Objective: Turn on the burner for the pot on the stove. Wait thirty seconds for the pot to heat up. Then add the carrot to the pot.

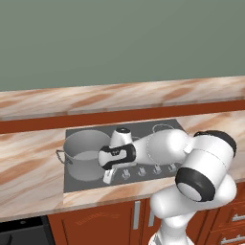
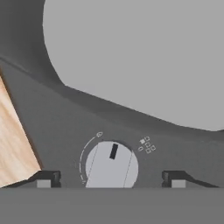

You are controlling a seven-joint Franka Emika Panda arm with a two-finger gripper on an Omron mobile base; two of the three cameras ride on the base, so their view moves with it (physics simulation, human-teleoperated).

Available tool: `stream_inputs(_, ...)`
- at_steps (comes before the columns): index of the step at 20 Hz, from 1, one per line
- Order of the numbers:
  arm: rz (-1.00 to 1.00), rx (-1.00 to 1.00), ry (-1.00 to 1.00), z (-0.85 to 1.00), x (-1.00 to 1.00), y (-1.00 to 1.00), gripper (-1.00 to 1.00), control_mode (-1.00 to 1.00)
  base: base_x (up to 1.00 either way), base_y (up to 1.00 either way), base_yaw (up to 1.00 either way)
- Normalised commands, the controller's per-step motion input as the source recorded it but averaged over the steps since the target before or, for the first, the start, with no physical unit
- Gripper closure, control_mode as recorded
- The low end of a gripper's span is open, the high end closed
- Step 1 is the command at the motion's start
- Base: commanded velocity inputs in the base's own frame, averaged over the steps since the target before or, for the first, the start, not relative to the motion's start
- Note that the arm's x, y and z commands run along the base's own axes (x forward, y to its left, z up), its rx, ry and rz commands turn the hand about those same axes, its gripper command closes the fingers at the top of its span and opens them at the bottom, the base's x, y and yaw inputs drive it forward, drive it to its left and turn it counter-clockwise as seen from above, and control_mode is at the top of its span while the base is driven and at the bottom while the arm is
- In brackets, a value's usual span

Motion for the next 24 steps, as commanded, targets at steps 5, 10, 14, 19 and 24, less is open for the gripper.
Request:
stream_inputs(5,-0.01,0.0,0.06,0.3,-0.15,-0.3,-1.0,-1.0,0.0,0.0,0.0)
stream_inputs(10,-0.04,0.0,0.1,0.37,-0.05,-0.25,-1.0,-1.0,0.0,0.0,0.0)
stream_inputs(14,-0.08,0.0,0.15,0.29,0.0,-0.18,-1.0,-1.0,0.0,0.0,0.0)
stream_inputs(19,-0.16,0.0,0.15,0.17,0.0,-0.13,-1.0,-1.0,0.0,0.0,0.0)
stream_inputs(24,-0.18,-0.01,0.06,0.05,0.0,-0.16,-1.0,-1.0,0.0,0.0,0.0)
